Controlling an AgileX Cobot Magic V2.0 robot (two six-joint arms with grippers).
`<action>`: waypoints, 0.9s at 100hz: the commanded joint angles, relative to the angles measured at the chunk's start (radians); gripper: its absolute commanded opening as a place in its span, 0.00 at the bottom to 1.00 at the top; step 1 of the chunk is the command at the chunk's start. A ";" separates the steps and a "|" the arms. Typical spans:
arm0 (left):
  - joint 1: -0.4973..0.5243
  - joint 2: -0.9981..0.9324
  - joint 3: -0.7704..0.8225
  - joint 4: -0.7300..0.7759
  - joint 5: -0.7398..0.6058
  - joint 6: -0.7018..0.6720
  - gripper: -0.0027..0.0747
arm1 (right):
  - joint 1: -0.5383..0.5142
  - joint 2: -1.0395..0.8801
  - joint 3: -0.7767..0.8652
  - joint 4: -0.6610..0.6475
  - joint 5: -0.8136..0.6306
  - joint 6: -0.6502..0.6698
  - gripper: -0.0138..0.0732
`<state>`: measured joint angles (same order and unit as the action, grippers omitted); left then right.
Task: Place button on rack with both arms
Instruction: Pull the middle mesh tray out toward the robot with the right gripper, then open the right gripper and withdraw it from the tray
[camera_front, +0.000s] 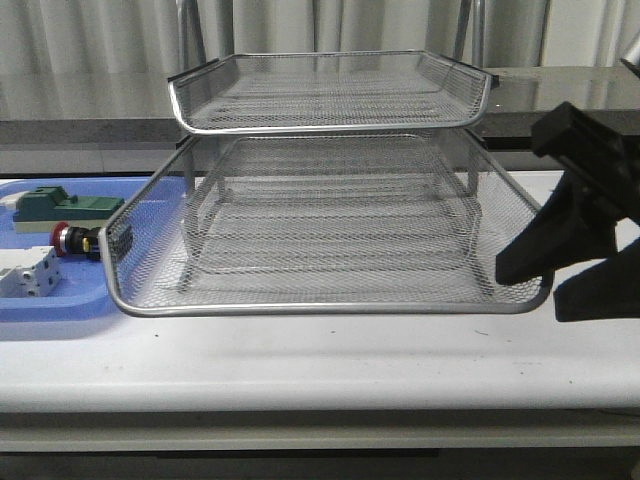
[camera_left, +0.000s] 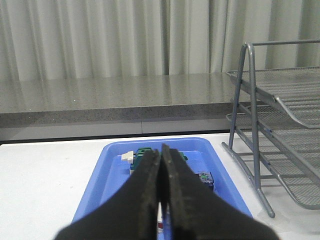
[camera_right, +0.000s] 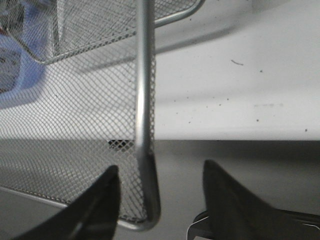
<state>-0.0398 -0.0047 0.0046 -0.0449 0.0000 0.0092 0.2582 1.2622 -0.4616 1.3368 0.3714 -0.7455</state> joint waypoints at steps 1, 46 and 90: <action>0.001 -0.030 0.033 -0.008 -0.075 -0.009 0.01 | -0.001 -0.044 -0.018 -0.015 0.025 -0.027 0.81; 0.001 -0.030 0.033 -0.008 -0.075 -0.009 0.01 | -0.002 -0.260 -0.021 -0.303 0.082 0.126 0.80; 0.001 -0.030 0.033 -0.008 -0.075 -0.009 0.01 | -0.002 -0.438 -0.204 -1.260 0.394 0.841 0.80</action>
<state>-0.0398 -0.0047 0.0046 -0.0449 0.0000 0.0092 0.2582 0.8718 -0.5963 0.2429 0.7235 -0.0187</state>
